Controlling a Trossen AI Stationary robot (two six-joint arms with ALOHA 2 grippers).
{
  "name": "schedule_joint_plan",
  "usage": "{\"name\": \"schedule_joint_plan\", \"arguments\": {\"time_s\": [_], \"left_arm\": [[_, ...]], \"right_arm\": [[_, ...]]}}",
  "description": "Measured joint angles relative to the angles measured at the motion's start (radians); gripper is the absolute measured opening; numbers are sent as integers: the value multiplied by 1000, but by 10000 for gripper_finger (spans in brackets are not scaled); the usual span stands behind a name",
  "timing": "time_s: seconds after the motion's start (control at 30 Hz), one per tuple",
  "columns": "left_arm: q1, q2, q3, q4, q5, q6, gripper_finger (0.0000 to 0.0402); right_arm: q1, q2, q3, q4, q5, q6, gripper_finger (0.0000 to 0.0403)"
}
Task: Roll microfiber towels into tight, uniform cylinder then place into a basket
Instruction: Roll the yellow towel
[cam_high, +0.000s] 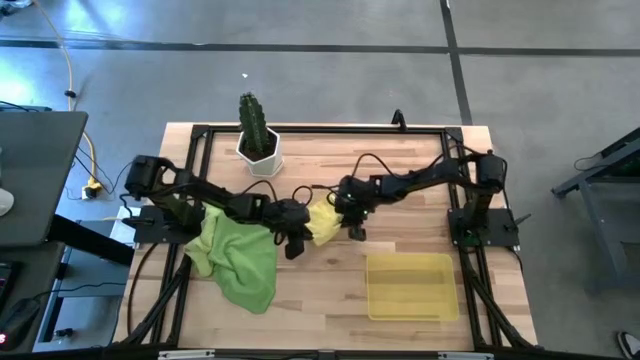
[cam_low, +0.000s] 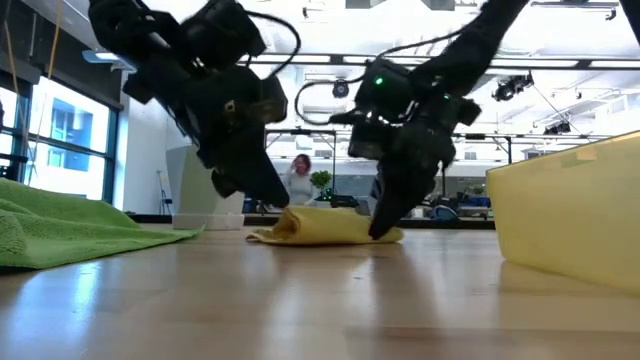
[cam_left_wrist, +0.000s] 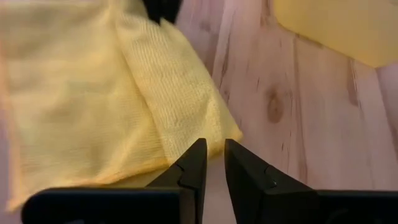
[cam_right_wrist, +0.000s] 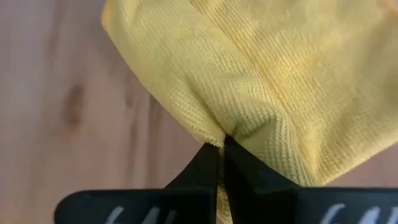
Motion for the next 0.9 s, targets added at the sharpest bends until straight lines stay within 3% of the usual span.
{"name": "schedule_joint_plan", "arguments": {"time_s": [0.17,0.3,0.63,0.9], "left_arm": [[-44,-23,2,25,-103,104,46],[-88,-23,2,58,-173,200,46],[-152,-12,2,120,-442,361,64],[-132,59,2,140,-441,319,107]], "right_arm": [[-63,8,66,-123,-237,140,0],[-111,5,87,-115,-328,245,0],[-153,46,85,-91,-347,295,0],[-152,101,90,-67,-360,296,0]]}}
